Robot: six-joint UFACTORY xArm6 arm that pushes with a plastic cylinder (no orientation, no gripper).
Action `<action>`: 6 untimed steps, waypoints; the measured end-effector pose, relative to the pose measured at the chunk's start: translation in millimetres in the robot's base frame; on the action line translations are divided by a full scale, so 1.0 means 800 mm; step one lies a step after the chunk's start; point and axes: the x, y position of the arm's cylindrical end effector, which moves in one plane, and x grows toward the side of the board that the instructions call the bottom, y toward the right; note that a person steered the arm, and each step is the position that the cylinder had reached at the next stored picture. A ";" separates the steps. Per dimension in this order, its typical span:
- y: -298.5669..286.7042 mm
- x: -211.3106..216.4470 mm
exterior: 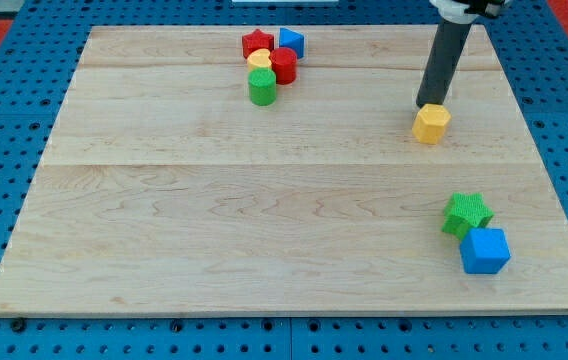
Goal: Slide the yellow hexagon closer to the green star
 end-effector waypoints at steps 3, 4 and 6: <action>-0.014 0.084; -0.018 0.119; -0.024 0.153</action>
